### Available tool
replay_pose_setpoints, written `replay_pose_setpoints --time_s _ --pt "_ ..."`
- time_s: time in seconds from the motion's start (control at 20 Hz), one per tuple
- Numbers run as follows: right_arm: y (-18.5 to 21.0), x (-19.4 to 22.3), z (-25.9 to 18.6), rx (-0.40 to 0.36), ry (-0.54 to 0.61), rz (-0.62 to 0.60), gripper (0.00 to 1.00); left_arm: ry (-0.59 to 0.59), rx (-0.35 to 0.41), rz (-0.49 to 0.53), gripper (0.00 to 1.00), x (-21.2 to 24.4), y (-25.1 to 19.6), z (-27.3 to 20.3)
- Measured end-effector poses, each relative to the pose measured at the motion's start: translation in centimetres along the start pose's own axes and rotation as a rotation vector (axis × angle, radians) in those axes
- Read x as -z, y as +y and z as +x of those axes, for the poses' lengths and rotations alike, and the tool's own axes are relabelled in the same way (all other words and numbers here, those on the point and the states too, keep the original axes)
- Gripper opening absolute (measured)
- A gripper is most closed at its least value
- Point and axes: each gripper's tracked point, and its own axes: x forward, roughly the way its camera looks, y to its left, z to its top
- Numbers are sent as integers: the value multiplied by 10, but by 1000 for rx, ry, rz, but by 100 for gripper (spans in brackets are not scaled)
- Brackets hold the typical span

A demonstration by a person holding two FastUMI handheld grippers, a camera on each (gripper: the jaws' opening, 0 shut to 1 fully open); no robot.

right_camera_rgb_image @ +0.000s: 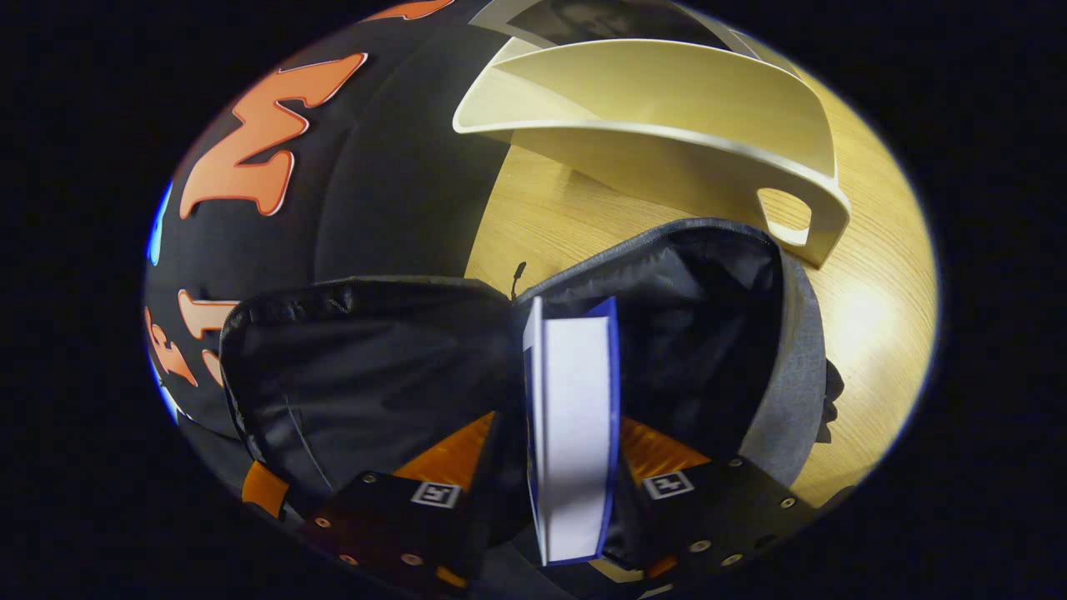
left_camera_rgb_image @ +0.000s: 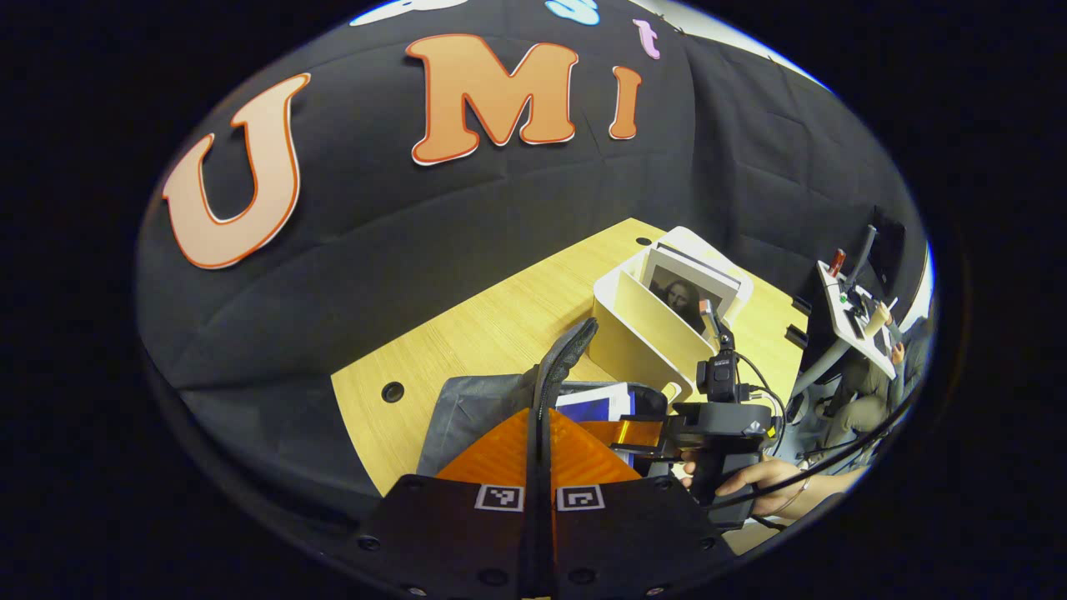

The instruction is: Open the schoolbag, grab two books from the bookshelf and put them into the schoolbag.

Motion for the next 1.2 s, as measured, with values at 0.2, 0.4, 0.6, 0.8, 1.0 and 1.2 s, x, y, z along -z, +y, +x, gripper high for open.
replay_pose_setpoints --time_s 0.2,0.4,0.6,0.8,1.0,1.2 --pt "-13 5 -21 70 33 -42 98 -9 19 -53 0 6 6 2" --pt "-25 2 -51 111 60 -78 98 -16 28 -74 1 11 8 2" --pt "-29 -17 -87 103 24 -94 99 -25 40 -79 0 19 6 -5" --pt "-51 -53 -128 158 -66 -161 98 -33 43 -105 0 29 12 -12" --pt "-71 -92 -171 233 -152 -262 98 -35 36 -156 1 40 23 -13" --pt "-70 -137 -211 311 -232 -424 98 -30 26 -103 0 45 19 -12"
